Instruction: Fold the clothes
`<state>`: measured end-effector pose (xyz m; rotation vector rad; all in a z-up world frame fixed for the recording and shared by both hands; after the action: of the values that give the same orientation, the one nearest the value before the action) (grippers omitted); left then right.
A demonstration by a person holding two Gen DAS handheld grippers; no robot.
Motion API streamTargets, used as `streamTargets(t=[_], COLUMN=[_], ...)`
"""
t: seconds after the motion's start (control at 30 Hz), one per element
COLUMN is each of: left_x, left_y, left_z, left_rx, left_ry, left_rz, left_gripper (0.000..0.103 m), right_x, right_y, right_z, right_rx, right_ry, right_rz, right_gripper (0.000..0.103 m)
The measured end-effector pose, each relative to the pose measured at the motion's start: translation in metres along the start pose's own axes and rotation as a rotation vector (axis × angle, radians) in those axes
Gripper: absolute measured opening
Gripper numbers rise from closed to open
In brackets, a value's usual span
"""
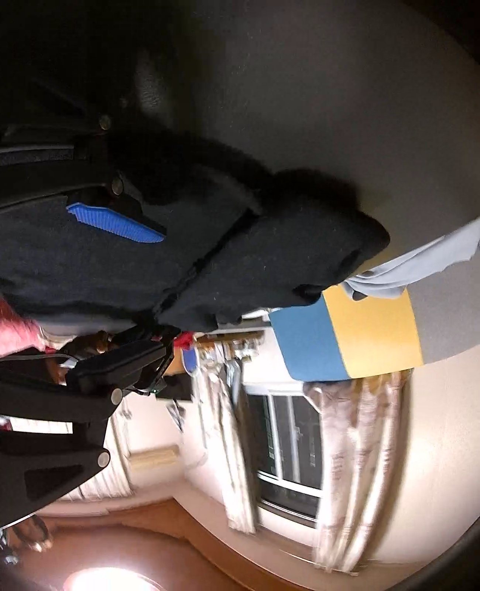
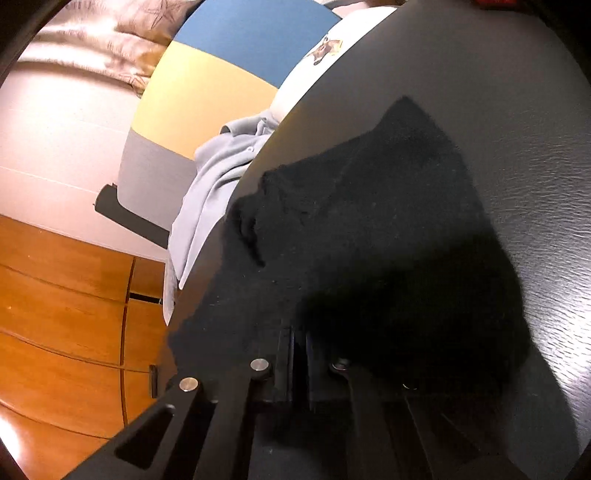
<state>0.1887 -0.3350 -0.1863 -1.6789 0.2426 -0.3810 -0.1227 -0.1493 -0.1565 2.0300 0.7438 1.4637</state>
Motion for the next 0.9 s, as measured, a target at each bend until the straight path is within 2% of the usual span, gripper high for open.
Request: streamTargets(t=[0.07, 0.13, 0.2, 0.3, 0.4, 0.53, 0.63, 0.77, 0.83, 0.9], left_x=[-0.001, -0.005, -0.006, 0.007, 0.025, 0.019, -0.005, -0.049, -0.073, -0.089], left_y=[0.000, -0.002, -0.007, -0.018, -0.030, -0.044, -0.052, -0.061, -0.063, -0.056], left_z=[0.001, 0.000, -0.005, -0.028, -0.059, -0.094, -0.101, -0.096, -0.093, -0.092], left_rx=[0.012, 0.009, -0.029, -0.137, -0.274, -0.438, -0.582, -0.775, -0.891, -0.964], left_ry=[-0.005, -0.006, -0.025, -0.088, -0.147, -0.072, 0.025, 0.171, 0.222, 0.270], left_rz=[0.025, 0.031, -0.022, -0.146, -0.313, -0.466, -0.543, -0.642, -0.735, -0.807], left_gripper=[0.060, 0.060, 0.060, 0.060, 0.060, 0.061, 0.062, 0.062, 0.062, 0.062], right_x=[0.008, 0.014, 0.028, 0.068, 0.107, 0.159, 0.178, 0.151, 0.136, 0.125], right_y=[0.024, 0.064, 0.114, 0.172, 0.190, 0.211, 0.175, 0.117, 0.089, 0.066], right_z=[-0.006, -0.017, -0.023, -0.024, -0.027, -0.030, -0.026, -0.021, -0.022, -0.020], right_rx=[0.064, 0.149, 0.267, 0.424, 0.480, 0.546, 0.529, 0.437, 0.381, 0.331], right_ry=[-0.005, -0.011, -0.027, -0.063, -0.115, -0.186, -0.181, -0.128, -0.100, -0.069], right_rz=[-0.050, -0.107, -0.158, -0.235, -0.286, -0.351, -0.328, -0.247, -0.209, -0.202], right_gripper=[0.007, 0.007, 0.007, 0.007, 0.007, 0.007, 0.007, 0.007, 0.007, 0.007])
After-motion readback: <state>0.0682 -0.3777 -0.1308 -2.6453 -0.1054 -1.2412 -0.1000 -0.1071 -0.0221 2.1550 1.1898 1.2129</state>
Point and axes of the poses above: each gripper's, at about its wrist camera, not at the fingertips, and x roughly against the way its jaws point, y to its left, z to its underside, the point moved 6 cm from there along -x, roughly the way its jaws point, and after that the axes turned 7 degrees about z, right-handed, at the moved point
